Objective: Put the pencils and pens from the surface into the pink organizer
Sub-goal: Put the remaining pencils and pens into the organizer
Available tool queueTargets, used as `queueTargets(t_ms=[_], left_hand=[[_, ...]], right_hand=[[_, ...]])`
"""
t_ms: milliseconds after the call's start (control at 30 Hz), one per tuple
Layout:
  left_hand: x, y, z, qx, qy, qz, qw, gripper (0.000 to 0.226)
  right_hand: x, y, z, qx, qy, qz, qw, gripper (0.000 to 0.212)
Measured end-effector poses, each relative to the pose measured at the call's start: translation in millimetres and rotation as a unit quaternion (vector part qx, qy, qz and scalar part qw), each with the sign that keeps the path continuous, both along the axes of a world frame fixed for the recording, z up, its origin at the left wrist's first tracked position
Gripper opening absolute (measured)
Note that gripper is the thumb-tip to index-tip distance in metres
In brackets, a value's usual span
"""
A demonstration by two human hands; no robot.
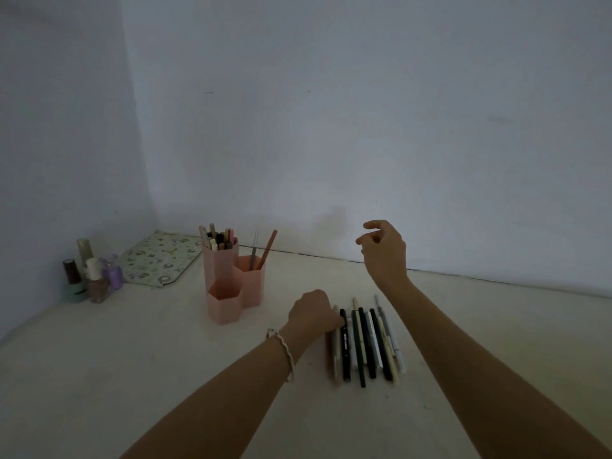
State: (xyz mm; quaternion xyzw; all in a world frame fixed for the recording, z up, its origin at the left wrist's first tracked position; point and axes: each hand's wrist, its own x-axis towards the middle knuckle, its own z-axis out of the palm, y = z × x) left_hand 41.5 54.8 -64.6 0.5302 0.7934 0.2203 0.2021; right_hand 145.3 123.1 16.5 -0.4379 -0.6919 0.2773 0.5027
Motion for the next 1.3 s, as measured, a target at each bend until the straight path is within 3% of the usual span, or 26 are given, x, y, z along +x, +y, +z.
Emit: queueTargets(t_ms=[133,300,400,500,633,800,967,1067,1200,1300], left_hand=[[-3.3,0.4,5.8,-0.002,0.022,0.001,1.0,0.02],[-12.4,-2.0,5.0,-0.042,0.062,-0.015,0.997,0.029],[-20.9,-4.8,12.6,-0.011,0.077,-0.004,0.997,0.031],[-39.8,-7.0,44.4,0.113,0.045,0.044,0.992,0.037],[-56.7,-12.5,83.5,0.263,0.003,0.066,0.962,0.05],[-63.1,-18.9,86.0,0.315,-0.032,0.076,0.946,0.04],[-71.1,-22.8,79.6,0.325,-0.028,0.082,0.942,0.038],[-75.4,-25.7,81.4,0.337,-0.013,0.089,0.937,0.036],[-94.6,-29.1,103.0,0.429,0.01,0.12,0.895,0.037],[-118.7,-32.5,116.6,0.47,0.056,0.148,0.869,0.036]], right_hand=[[0.3,0.0,-6.6,-0.011,-0.002,0.005,1.0,0.027],[-9.4,-1.7,-13.5,-0.029,-0.018,0.028,0.999,0.025],[-14.5,-3.6,-17.6,-0.037,-0.034,0.042,0.998,0.022],[-17.4,-2.2,-22.0,-0.043,-0.184,0.044,0.981,0.012],[-23.7,-9.8,-38.6,-0.094,-0.424,0.052,0.899,0.031],[-28.1,-18.0,-56.2,-0.093,-0.504,0.052,0.857,0.032],[-35.0,-22.6,-66.4,-0.085,-0.511,0.052,0.854,0.033],[-39.2,-21.7,-69.1,-0.11,-0.468,0.068,0.874,0.038],[-45.6,-14.8,-39.5,-0.108,-0.311,0.058,0.943,0.046],[-48.9,-15.2,-4.1,-0.068,-0.12,0.038,0.99,0.041]])
